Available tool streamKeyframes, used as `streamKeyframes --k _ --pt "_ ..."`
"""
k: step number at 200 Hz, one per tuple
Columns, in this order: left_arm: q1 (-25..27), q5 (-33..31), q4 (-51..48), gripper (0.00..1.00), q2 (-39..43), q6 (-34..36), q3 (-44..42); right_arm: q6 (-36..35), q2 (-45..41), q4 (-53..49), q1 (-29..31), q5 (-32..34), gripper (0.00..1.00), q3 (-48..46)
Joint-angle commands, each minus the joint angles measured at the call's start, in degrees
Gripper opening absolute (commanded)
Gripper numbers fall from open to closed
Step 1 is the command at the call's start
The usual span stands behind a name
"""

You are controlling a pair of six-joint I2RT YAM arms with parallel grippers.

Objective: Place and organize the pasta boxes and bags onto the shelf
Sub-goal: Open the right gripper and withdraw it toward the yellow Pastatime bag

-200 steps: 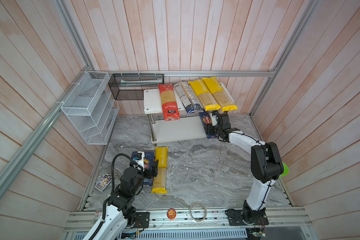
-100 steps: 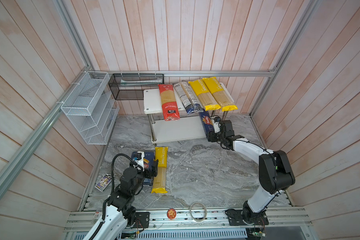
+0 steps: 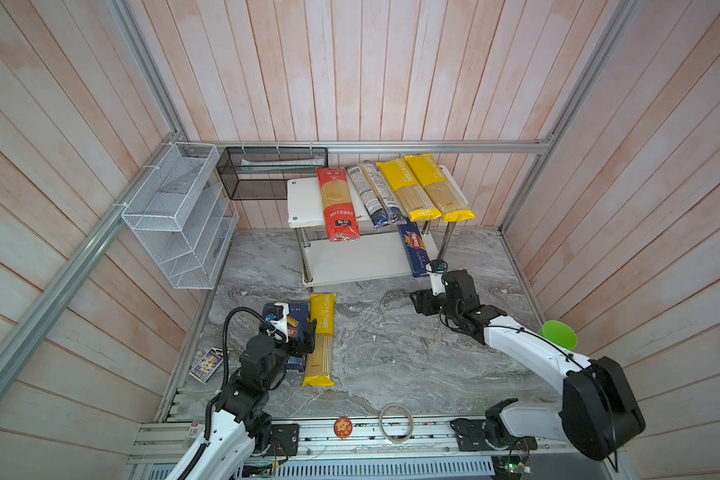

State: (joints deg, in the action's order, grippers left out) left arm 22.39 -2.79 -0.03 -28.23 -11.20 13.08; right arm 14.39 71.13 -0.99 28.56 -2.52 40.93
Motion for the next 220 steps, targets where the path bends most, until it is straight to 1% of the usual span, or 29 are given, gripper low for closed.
streamKeyframes --k 1,19,35,61,80,94,108,117,127,144,169,180,202,220 --pt "-0.3 1.4 0.6 1.0 0.6 0.1 1.1 4.8 -6.3 0.2 4.0 -0.1 0.74 -3.3" --pt "-0.3 2.0 0.8 1.0 2.5 -1.4 0.8 6.6 -11.3 1.7 7.9 -0.4 0.74 -6.5" --pt "-0.3 1.9 -1.1 1.0 4.1 -5.9 2.4 8.1 -14.3 0.9 10.1 -0.2 0.74 -7.6" --pt "-0.3 4.0 -5.8 1.0 3.1 -10.9 5.5 11.1 -16.5 0.4 12.5 -1.5 0.74 -9.0" --pt "-0.3 4.2 -7.8 1.0 2.5 -13.1 4.9 13.6 -16.1 2.7 15.4 -0.5 0.74 -10.6" --pt "-0.3 4.5 -6.8 1.0 3.2 -13.8 2.4 16.5 -14.3 5.8 17.9 0.9 0.74 -12.1" --pt "-0.3 3.0 -6.8 1.0 4.4 -14.8 0.4 18.7 -11.7 9.3 20.4 0.8 0.74 -13.0" --pt "-0.3 1.9 -7.7 1.0 5.3 -15.1 0.0 19.8 -10.0 10.7 22.6 2.5 0.74 -12.9" --pt "-0.3 1.5 -8.6 1.0 6.5 -13.9 -0.5 19.9 -7.9 11.9 25.2 4.4 0.75 -12.4" --pt "-0.4 -1.7 -9.5 1.0 8.9 -15.2 -1.5 19.8 -4.1 11.9 28.6 7.1 0.76 -10.5" --pt "-0.5 -2.3 -9.0 1.0 11.4 -16.1 -3.6 18.8 1.8 10.0 31.3 8.7 0.76 -5.9" --pt "-0.5 -2.8 -8.7 1.0 11.3 -16.6 -4.2 18.7 4.0 10.3 32.4 8.8 0.77 -4.3" --pt "-0.5 -1.5 -8.1 1.0 10.7 -16.2 -4.3 18.9 8.2 10.2 34.0 9.5 0.77 -1.2" --pt "-0.5 -2.6 -8.1 1.0 10.4 -16.7 -4.4 19.3 12.0 10.4 35.1 10.5 0.77 1.9"
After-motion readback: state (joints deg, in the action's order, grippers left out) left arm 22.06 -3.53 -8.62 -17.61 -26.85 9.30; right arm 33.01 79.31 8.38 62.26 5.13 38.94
